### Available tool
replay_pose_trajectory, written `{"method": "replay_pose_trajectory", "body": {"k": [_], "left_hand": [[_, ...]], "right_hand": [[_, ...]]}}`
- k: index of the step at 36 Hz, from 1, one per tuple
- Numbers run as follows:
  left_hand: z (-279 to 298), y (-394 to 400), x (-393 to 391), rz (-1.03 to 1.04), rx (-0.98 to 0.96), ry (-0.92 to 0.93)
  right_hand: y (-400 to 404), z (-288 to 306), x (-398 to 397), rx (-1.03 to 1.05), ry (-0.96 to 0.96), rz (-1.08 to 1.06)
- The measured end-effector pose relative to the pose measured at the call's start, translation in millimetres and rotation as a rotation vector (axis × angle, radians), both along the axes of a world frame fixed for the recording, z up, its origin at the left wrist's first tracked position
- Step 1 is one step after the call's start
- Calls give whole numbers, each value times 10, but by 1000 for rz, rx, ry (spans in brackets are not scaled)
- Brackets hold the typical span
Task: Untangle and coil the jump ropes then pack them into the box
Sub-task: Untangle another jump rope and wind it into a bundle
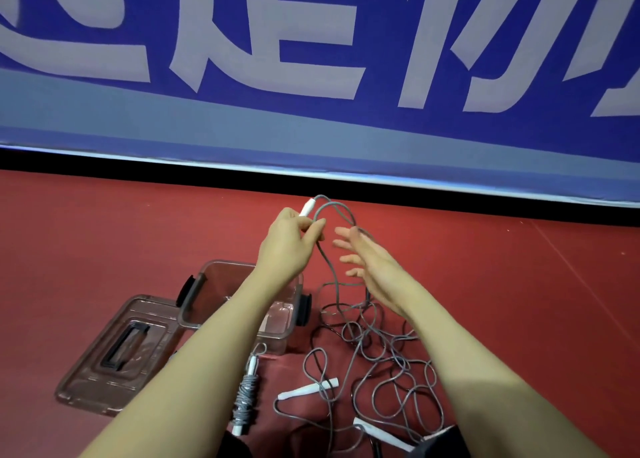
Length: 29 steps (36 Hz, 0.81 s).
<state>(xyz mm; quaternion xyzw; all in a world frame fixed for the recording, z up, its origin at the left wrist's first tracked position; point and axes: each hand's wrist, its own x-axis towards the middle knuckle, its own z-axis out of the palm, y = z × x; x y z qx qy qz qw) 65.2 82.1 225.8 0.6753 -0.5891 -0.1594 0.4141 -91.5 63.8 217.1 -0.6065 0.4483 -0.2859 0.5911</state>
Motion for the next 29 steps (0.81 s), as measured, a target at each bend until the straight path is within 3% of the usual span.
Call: {"method": "replay_pose_trajectory", "body": {"k": [4, 6, 11, 15, 20, 24, 29], "left_hand": [[65, 1, -43, 1, -51, 19], [81, -6, -45, 5, -59, 27], [112, -25, -28, -25, -56, 74], [69, 12, -39, -71, 106, 188], [-57, 46, -31, -169, 233, 104], [-154, 90, -73, -287, 279, 62], [-192, 63, -126, -262, 140, 47]], "right_hand": [[46, -86, 33, -219, 423, 221], [57, -148, 79, -256, 475, 244], [10, -205, 108, -377, 474, 25], [-36, -102, 110, -209, 82, -180], [-50, 140, 65, -36, -376, -372], [-60, 214, 39, 88, -624, -418], [-58, 248, 53, 148, -770, -414]]}}
